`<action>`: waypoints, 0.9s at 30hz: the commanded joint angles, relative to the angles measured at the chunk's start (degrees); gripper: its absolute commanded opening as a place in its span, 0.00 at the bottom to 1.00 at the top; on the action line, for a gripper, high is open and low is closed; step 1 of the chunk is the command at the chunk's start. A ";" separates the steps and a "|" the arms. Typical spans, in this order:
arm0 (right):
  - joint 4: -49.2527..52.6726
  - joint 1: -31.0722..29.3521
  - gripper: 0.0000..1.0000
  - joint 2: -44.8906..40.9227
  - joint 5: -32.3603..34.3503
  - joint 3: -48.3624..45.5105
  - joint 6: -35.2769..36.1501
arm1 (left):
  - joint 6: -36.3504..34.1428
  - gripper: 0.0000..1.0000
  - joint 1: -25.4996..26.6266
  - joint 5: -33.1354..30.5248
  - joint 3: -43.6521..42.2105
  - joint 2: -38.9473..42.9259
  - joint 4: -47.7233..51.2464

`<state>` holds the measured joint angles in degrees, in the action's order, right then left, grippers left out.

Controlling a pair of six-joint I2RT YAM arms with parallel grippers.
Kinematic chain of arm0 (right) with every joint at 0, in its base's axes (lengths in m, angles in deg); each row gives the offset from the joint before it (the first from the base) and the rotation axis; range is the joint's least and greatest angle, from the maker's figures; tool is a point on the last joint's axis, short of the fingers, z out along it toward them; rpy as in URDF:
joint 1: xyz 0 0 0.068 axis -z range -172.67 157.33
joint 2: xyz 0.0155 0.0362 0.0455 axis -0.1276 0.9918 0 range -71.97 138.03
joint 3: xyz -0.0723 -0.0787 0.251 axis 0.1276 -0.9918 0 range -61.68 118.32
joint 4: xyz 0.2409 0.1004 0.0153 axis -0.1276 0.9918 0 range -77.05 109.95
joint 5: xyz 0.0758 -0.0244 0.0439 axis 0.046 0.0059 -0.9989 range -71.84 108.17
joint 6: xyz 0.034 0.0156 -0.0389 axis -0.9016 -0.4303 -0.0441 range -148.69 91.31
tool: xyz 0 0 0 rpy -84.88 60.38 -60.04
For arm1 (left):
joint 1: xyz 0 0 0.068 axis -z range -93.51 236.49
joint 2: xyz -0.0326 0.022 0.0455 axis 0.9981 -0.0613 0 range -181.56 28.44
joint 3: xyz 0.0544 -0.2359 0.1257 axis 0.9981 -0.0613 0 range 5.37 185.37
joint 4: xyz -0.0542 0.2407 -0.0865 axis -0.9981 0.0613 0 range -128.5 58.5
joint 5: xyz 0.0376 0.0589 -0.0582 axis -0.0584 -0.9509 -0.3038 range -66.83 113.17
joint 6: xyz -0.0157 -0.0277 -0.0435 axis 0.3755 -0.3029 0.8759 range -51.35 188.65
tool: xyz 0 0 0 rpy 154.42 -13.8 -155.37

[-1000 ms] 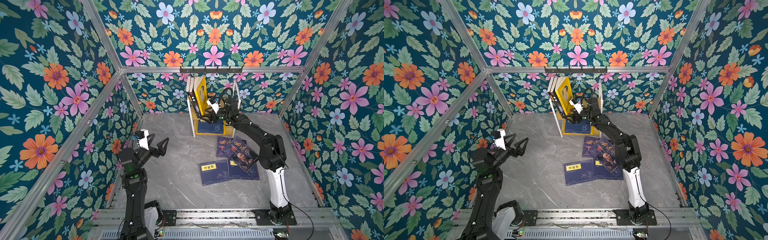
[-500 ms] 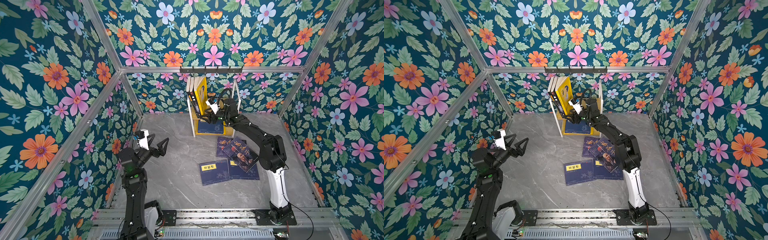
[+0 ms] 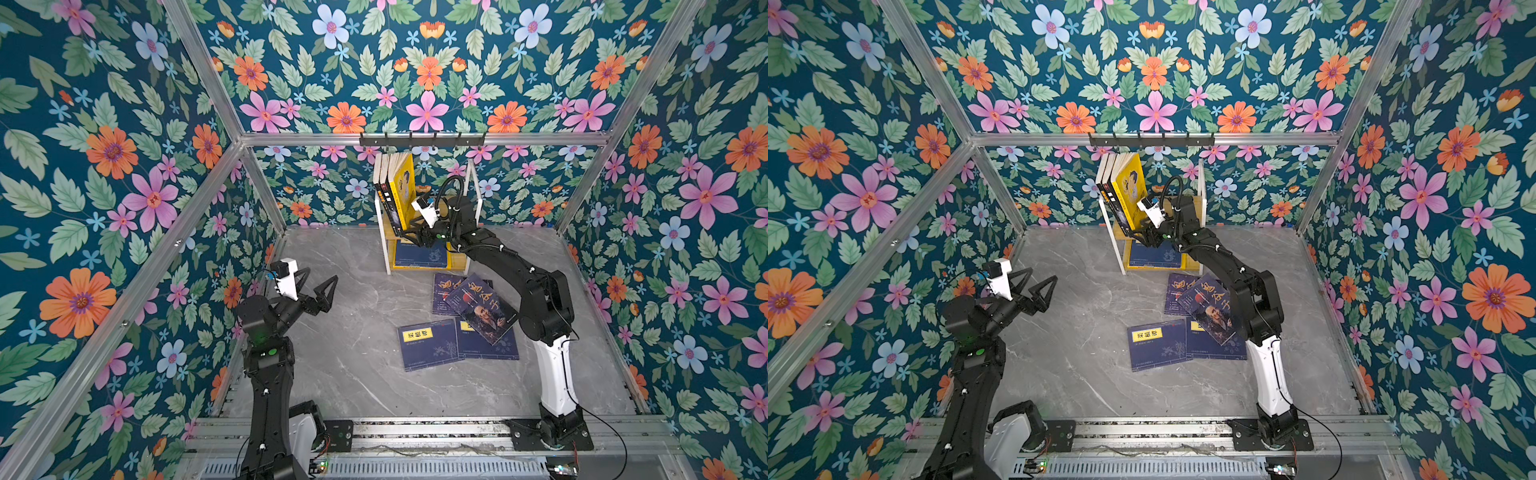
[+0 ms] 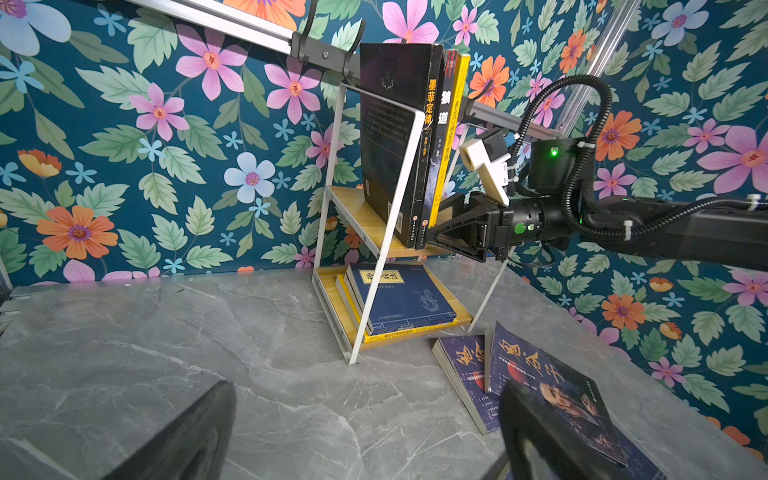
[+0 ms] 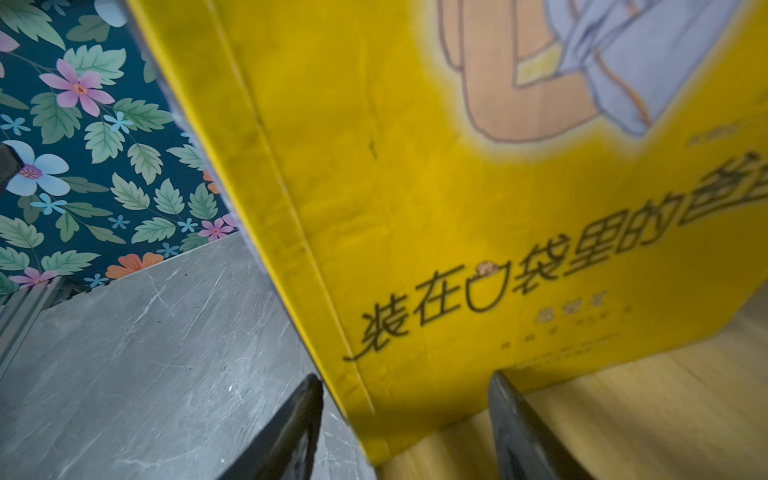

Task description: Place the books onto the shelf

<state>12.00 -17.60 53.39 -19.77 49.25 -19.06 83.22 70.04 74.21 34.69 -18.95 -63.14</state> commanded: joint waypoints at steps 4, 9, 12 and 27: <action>-1.96 -0.21 0.70 -5.55 -1.09 -5.15 1.19 | -1.19 1.00 0.84 0.24 0.72 -0.37 1.16; -3.18 -0.21 0.73 -11.75 0.73 -12.55 0.31 | -4.34 1.00 3.81 -0.09 2.75 -1.82 6.53; -3.66 -0.24 0.74 -16.07 2.64 -17.90 -1.17 | -8.50 1.00 6.79 -0.77 5.36 -3.80 12.35; 6.14 0.13 0.75 -37.09 15.06 -37.05 -13.88 | -19.77 1.00 21.09 -7.34 14.65 -15.37 23.69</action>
<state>14.42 -17.60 18.09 -8.27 13.62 -28.64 66.70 89.71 68.27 48.59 -33.38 -40.89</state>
